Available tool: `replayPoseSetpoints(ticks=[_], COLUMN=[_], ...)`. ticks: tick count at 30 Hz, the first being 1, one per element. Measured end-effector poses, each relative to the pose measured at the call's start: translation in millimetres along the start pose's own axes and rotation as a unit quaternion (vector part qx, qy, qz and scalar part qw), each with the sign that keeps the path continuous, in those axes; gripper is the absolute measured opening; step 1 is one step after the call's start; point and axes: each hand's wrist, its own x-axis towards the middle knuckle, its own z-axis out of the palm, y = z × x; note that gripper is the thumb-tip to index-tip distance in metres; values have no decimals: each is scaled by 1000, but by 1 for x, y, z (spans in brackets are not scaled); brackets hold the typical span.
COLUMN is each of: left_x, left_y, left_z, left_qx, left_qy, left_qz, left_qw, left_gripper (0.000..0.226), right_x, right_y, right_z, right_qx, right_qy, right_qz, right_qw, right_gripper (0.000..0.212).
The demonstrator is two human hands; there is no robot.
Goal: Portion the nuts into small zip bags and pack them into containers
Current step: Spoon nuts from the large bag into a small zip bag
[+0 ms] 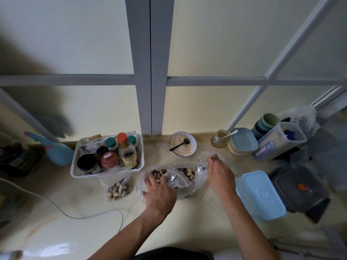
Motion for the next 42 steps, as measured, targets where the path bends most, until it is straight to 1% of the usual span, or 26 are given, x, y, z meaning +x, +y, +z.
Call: replayPoseSetpoints(ticks=[2, 4, 7, 9, 10, 13, 15, 17, 18, 20, 22, 23, 25, 28, 30, 31, 34, 36, 39, 42], left_x=[-1, -1, -2, -3, -3, -4, -3, -1, 0, 1, 3, 4, 5, 9, 14, 17, 20, 20, 22, 24], left_y=[1, 1, -2, -3, -3, -2, -2, -5, -7, -13, -18, -21, -24, -24, -24, -24, -25, -28, -34, -37], left_z=[0, 2, 6, 7, 8, 9, 15, 20, 23, 27, 31, 34, 38, 39, 40, 40, 37, 35, 39, 42], left_qx=[2, -5, -11, -13, -11, -8, -8, -1, 6, 19, 28, 32, 50, 66, 35, 8, -84, -104, -113, -115], left_qy=[-4, -16, -32, -35, -35, -32, -39, -50, -54, -63, -69, -68, -50, -2, 23, 27, 8, 3, 7, 0], left_qz=[-2, -6, -6, -7, -9, -10, -8, -12, -14, -15, -11, -7, 7, 39, 58, 65, 67, 56, 45, 31], left_qw=[1000, 1000, 999, 999, 999, 999, 999, 999, 998, 998, 997, 997, 997, 997, 997, 997, 994, 993, 993, 993], left_gripper=[49, 50, 51, 50, 50, 51, 56, 62, 63, 63, 59, 58, 58, 65, 72, 71, 49, 40, 42, 44], right_x=[-3, -9, -20, -28, -32, -41, -45, -48, -49, -49, -47, -46, -46, -49, -51, -52, -52, -50, -45, -39], right_y=[-4, -10, -19, -27, -32, -46, -55, -59, -60, -58, -52, -49, -43, -34, -30, -29, -28, -25, -21, -14], right_z=[4, 10, 20, 29, 34, 44, 50, 55, 59, 63, 62, 60, 57, 61, 63, 63, 59, 57, 52, 45], right_qx=[6, 36, 93, 71, 58, 46, 49, 67, 91, 147, 226, 282, 391, 490, 548, 563, 578, 580, 587, 563], right_qy=[21, 37, 5, -11, -7, 12, -6, -22, -25, -20, -36, -60, -111, -137, -149, -155, -146, -129, -98, -60], right_qz=[4, -11, -59, -89, -93, -106, -133, -142, -135, -95, -8, 46, 130, 197, 229, 237, 251, 256, 262, 265], right_qw=[1000, 999, 994, 993, 994, 993, 990, 987, 986, 984, 973, 956, 904, 838, 791, 777, 763, 762, 760, 780], right_gripper=[32, 32, 28, 27, 29, 44, 53, 59, 56, 42, 31, 31, 31, 29, 29, 28, 28, 28, 29, 32])
